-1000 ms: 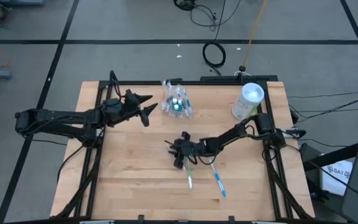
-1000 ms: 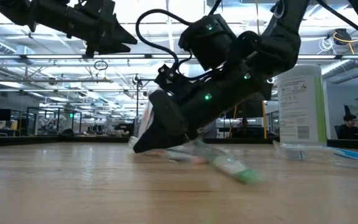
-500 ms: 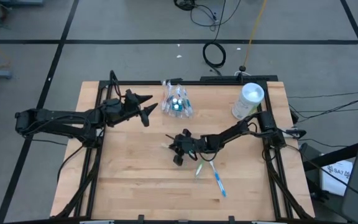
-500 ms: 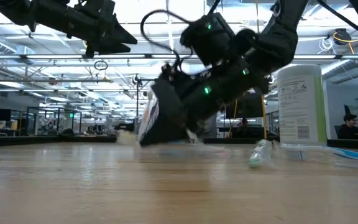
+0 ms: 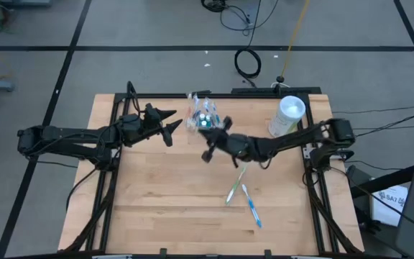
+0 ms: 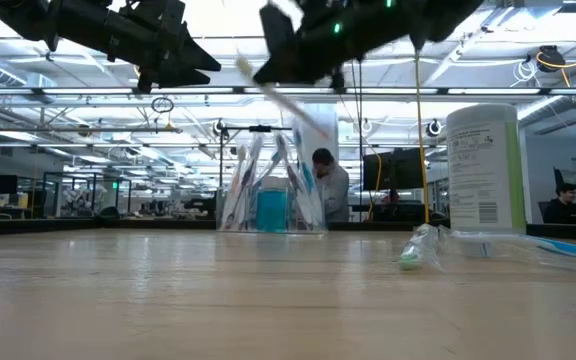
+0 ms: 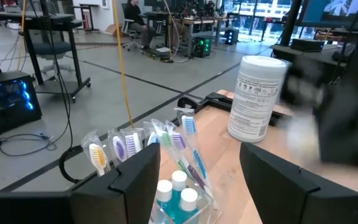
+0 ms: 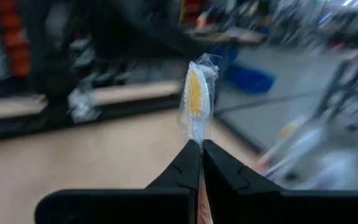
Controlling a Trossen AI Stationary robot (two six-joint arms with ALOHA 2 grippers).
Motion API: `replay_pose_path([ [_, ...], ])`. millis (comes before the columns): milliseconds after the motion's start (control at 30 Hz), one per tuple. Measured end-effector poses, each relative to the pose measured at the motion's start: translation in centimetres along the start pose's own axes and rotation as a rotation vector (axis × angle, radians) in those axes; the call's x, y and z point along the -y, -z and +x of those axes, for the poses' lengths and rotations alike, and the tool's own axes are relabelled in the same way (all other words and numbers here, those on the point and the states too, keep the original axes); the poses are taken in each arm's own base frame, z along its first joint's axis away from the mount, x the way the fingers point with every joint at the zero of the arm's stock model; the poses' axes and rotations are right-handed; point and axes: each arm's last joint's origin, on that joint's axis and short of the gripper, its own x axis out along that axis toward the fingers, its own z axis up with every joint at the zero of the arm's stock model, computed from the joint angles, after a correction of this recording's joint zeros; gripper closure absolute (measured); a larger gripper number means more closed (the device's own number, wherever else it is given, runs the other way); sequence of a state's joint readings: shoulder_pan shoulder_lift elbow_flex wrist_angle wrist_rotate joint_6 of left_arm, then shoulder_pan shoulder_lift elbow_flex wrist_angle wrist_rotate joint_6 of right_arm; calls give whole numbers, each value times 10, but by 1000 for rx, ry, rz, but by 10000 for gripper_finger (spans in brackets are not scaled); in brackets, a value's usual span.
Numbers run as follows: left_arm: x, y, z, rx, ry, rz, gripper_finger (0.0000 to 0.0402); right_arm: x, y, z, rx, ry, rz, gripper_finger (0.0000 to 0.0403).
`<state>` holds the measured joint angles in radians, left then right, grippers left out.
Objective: Pick & Place toothbrushing station
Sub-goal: Put the orange toothbrush into the transparent organizer
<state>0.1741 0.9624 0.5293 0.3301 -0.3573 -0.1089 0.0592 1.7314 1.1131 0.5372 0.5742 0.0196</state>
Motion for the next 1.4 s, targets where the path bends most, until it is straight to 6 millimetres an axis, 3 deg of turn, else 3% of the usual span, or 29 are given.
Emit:
replay_pose_path([
  [100,0,0,0,1,0,1,172,16,-20,-6,95,53,-18,401],
  [233,0,0,0,1,0,1,172,36,-24,-11,236,36,7,401],
  [433,0,0,0,3,0,0,172,74,2,-16,420,95,54,401],
  [533,0,-1,0,7,-2,0,172,92,23,-14,417,146,61,401],
  [733,0,-6,0,55,-4,37,172,115,45,5,416,120,93,402],
  [1000,0,-8,0,82,-7,92,172,112,74,19,340,117,106,402],
  [1400,0,-8,0,81,-8,107,172,91,104,22,229,205,10,403],
])
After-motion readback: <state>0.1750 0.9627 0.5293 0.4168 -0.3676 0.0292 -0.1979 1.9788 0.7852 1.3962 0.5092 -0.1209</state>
